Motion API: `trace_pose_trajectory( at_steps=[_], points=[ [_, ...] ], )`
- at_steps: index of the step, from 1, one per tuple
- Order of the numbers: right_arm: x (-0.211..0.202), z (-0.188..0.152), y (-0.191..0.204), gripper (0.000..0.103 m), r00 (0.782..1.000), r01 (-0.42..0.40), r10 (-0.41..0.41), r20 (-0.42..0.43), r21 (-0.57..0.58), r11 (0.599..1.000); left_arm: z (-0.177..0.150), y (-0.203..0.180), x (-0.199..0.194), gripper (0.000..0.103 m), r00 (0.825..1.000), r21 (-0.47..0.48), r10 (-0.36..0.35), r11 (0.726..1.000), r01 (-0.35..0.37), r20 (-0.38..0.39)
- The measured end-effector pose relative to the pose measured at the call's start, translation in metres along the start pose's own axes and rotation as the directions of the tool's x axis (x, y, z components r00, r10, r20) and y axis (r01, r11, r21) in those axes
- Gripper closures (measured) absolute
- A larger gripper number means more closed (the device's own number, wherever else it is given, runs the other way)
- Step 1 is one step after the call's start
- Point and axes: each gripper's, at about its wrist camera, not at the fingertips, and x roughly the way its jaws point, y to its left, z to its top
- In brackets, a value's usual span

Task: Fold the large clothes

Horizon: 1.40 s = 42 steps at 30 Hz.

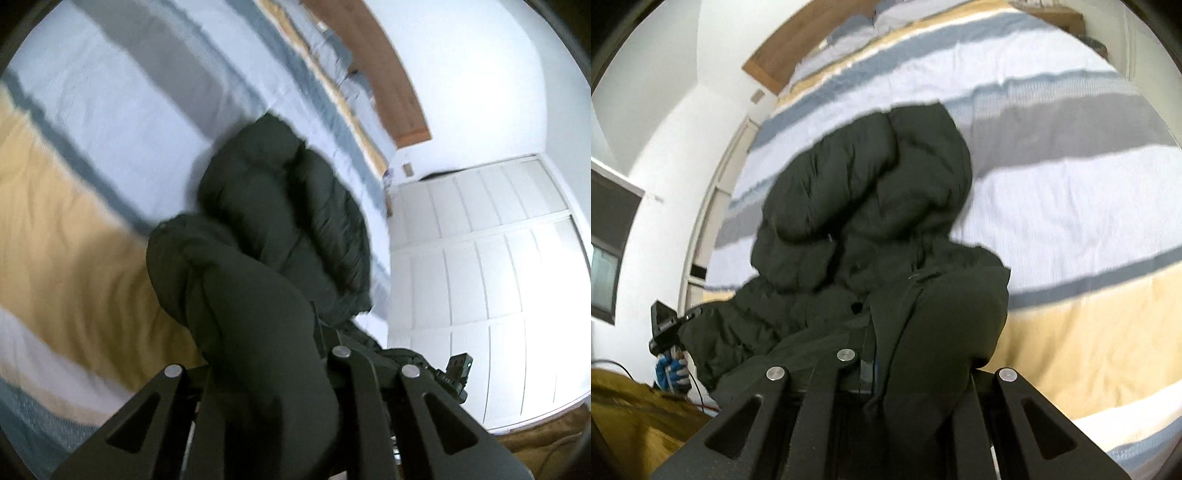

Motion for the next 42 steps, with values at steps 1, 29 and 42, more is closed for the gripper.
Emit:
trace_pose_trajectory(
  at_steps=[1,29,42],
  points=[
    [-0.005,0.009,0.000,0.094,1.000,-0.005,0.005,0.023,0.002,1.000,0.008,-0.006,0.000,0.092,1.000,0.006,-0.011,1.000,0.011,0.015],
    [0.165,0.247,-0.070,0.086,0.994,0.108,-0.100,-0.041,0.408,0.907,0.252,-0.022,0.243,0.086,0.985,-0.034,0.167,0.985,-0.168,-0.033],
    [0.180,0.268,-0.076,0.021,0.998,0.045,-0.065,0.026,0.463,0.885,0.268,-0.018,0.227,0.037,0.995,-0.179,-0.058,0.981,0.071,0.077]
  ],
)
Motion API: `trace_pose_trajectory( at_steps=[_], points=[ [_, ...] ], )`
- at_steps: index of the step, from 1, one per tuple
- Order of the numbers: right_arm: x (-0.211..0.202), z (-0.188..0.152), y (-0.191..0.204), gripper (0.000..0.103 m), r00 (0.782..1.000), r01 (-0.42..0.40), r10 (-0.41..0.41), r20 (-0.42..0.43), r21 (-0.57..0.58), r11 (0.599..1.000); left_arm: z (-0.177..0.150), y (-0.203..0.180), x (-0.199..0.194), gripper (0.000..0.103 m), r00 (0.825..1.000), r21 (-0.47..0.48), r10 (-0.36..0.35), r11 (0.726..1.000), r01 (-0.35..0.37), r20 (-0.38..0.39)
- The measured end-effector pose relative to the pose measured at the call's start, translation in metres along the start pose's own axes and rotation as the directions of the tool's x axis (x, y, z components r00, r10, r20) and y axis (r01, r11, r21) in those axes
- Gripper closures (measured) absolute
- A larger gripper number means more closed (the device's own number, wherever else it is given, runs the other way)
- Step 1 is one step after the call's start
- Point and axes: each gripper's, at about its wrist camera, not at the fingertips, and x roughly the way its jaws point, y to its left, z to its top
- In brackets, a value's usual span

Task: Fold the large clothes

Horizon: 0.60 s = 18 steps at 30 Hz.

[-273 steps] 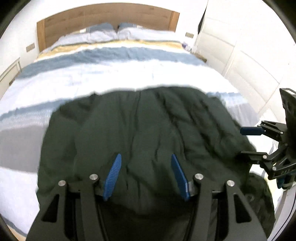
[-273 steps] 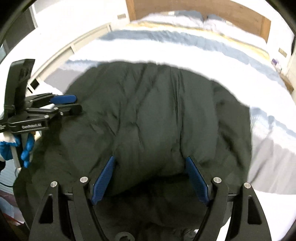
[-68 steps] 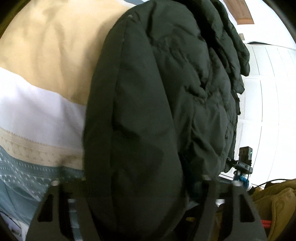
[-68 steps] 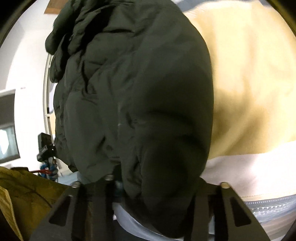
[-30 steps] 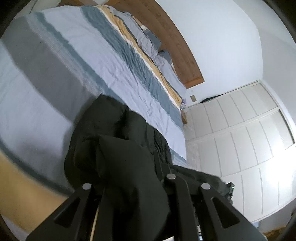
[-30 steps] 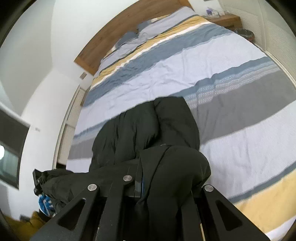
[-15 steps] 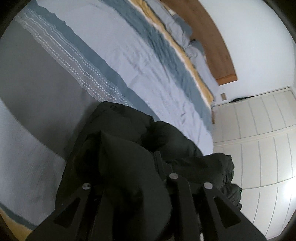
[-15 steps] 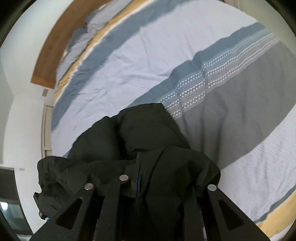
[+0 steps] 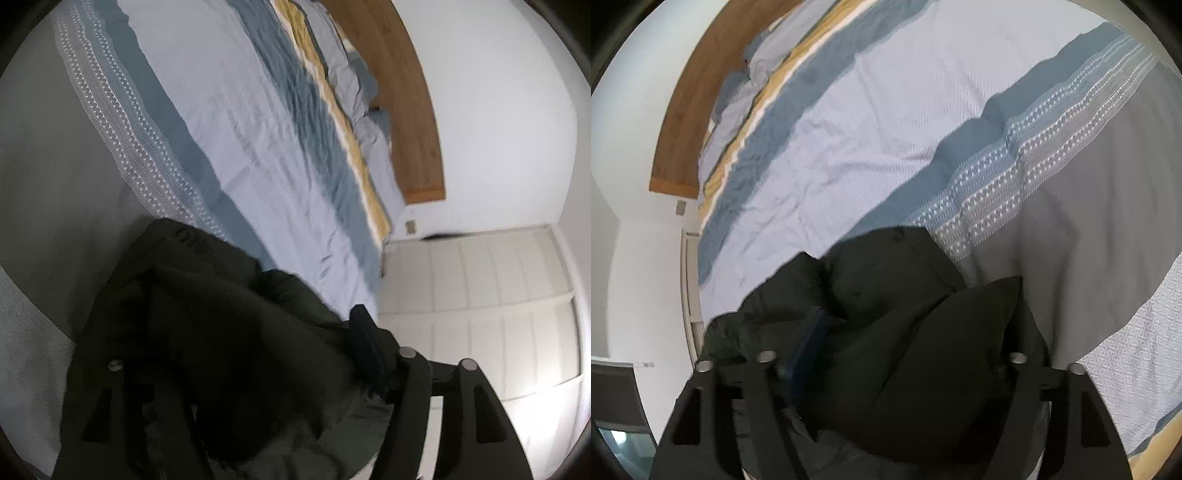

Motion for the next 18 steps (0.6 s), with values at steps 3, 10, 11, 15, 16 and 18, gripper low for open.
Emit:
trace_pose_trajectory(
  at_steps=[3,10,11,15,16,18],
  points=[
    [-0.016,0.002,0.000,0.015,0.997,-0.037,0.035,0.066,0.020,0.999,0.003,-0.007,-0.011,0.036,1.000,-0.003,-0.008,1.000,0.008,0.016],
    [-0.060,-0.004,0.015,0.013,0.984,-0.064,0.072,0.164,-0.053,0.996,0.008,-0.034,-0.051,0.034,0.994,0.046,-0.031,0.999,0.026,0.101],
    [-0.067,-0.008,0.020,0.013,0.981,-0.064,0.079,0.177,-0.085,0.994,0.007,-0.041,-0.057,0.034,0.993,0.073,-0.011,0.997,0.003,0.114],
    [-0.083,-0.039,0.049,0.013,0.976,-0.033,0.086,0.199,-0.256,0.966,-0.018,-0.075,-0.071,0.034,0.980,0.256,0.122,0.953,-0.161,0.160],
    [-0.085,-0.052,0.059,0.013,0.976,-0.014,0.081,0.203,-0.314,0.949,-0.028,-0.083,-0.072,0.034,0.974,0.304,0.152,0.932,-0.197,0.168],
    [-0.086,-0.077,0.074,0.013,0.973,0.023,0.072,0.218,-0.404,0.915,-0.058,-0.098,-0.066,0.034,0.959,0.415,0.216,0.868,-0.274,0.182]
  ],
)
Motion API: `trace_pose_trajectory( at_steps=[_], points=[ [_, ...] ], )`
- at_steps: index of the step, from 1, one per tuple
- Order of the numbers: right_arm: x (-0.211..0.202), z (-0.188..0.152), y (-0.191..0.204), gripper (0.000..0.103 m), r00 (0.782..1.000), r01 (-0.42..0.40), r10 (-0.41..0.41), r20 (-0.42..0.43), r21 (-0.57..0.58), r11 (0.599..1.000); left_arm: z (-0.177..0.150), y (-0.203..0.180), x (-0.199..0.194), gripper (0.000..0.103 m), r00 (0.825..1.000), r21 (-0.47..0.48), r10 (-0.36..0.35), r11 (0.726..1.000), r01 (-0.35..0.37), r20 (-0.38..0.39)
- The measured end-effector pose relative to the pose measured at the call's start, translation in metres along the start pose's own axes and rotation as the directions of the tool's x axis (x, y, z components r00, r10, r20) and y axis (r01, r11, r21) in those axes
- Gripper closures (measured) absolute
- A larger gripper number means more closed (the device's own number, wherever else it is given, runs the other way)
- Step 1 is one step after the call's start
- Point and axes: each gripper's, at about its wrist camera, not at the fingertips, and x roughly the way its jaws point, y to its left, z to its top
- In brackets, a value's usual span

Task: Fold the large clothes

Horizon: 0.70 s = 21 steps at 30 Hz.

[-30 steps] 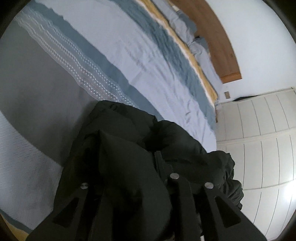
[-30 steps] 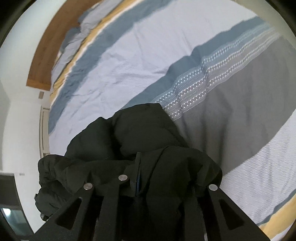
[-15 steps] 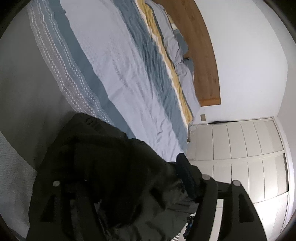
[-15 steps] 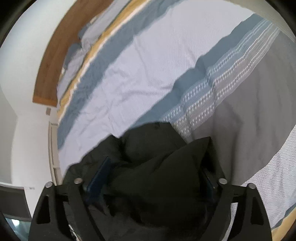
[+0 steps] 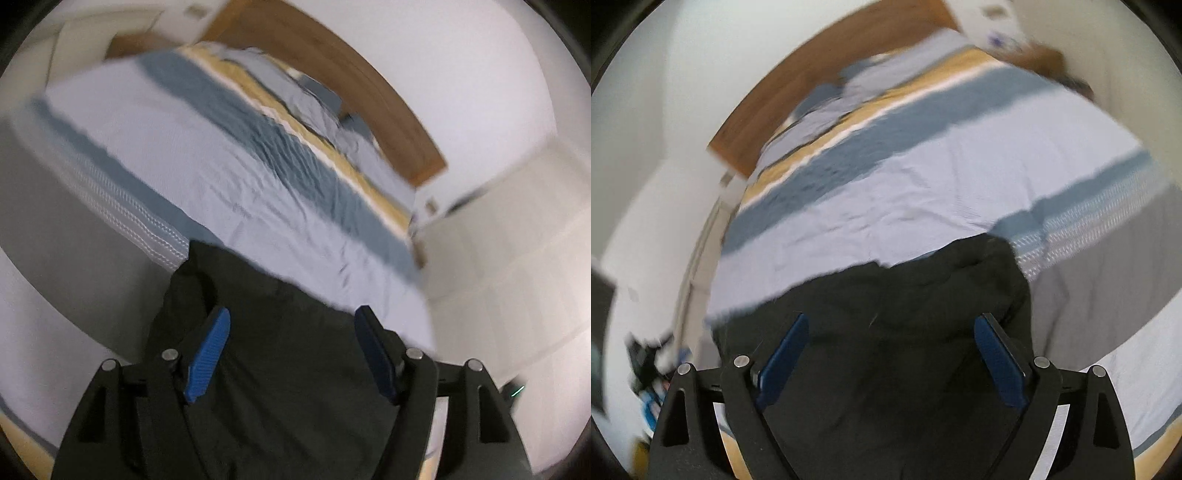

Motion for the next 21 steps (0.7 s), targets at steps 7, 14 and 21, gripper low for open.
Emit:
trace_pose_trajectory(
  at_steps=[7,14,21],
  points=[
    [0.010,-0.076,0.062,0.013,0.999,0.011,-0.018,-0.029,-0.212,0.977,-0.081,-0.056,0.022,0.034,0.996,0.212,0.079,0.975,-0.068,-0.044],
    [0.039,-0.121,0.095,0.013,0.999,0.015,-0.028,-0.038,-0.306,0.952,-0.146,-0.105,0.065,0.034,0.989,0.376,0.120,0.923,-0.082,-0.081],
    [0.094,-0.092,0.113,0.012,0.997,0.049,-0.070,-0.042,-0.379,0.924,-0.116,-0.132,0.135,0.034,0.980,0.483,0.181,0.867,-0.122,-0.078]
  ],
)
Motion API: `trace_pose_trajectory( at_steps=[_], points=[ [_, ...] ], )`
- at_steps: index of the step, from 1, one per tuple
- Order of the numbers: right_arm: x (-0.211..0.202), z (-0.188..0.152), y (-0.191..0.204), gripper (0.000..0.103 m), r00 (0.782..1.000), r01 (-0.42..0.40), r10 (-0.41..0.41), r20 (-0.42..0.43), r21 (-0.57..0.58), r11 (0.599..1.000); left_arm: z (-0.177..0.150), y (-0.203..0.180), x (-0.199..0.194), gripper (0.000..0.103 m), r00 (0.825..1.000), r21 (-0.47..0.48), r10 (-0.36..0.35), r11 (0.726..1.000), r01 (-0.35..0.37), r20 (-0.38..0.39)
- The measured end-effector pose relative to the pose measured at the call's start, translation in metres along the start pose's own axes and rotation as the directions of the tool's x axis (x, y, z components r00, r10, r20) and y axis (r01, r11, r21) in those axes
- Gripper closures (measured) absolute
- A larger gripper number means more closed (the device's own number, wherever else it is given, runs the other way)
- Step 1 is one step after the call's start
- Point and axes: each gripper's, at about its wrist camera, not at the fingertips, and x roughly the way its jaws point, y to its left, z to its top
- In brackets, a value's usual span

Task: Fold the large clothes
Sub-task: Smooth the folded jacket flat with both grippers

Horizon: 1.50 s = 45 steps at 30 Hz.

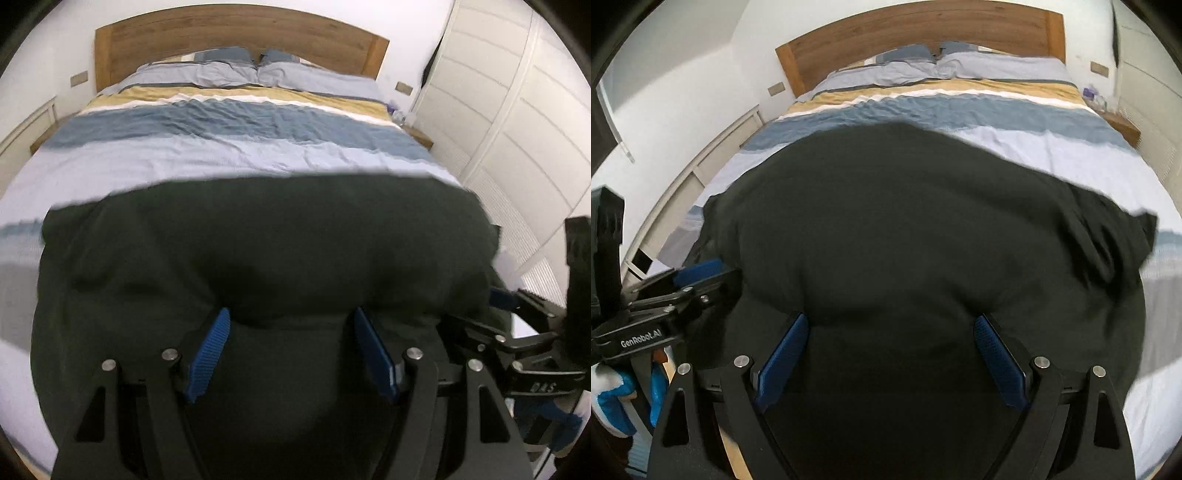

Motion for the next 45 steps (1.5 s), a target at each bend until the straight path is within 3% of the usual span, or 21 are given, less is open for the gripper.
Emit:
trace_pose_trajectory(
  at_steps=[7,18,37,45],
  points=[
    [0.063,0.047,-0.024,0.009,0.996,0.046,-0.043,-0.073,0.047,0.998,0.047,0.019,0.069,0.031,0.997,-0.004,0.044,0.999,-0.044,-0.070],
    [0.130,0.069,-0.042,0.001,0.969,0.199,-0.193,-0.155,0.021,0.980,0.058,0.028,0.143,0.026,0.990,-0.009,0.075,0.997,-0.076,-0.122],
    [0.148,0.056,-0.043,0.001,0.963,0.242,-0.239,-0.121,0.007,0.970,0.043,0.027,0.155,0.024,0.993,-0.010,0.088,0.996,-0.089,-0.076],
    [0.126,0.060,-0.066,0.001,0.977,0.181,-0.171,-0.127,0.070,0.981,0.050,0.045,0.127,0.023,0.987,-0.030,0.136,0.990,-0.139,-0.081]
  ],
)
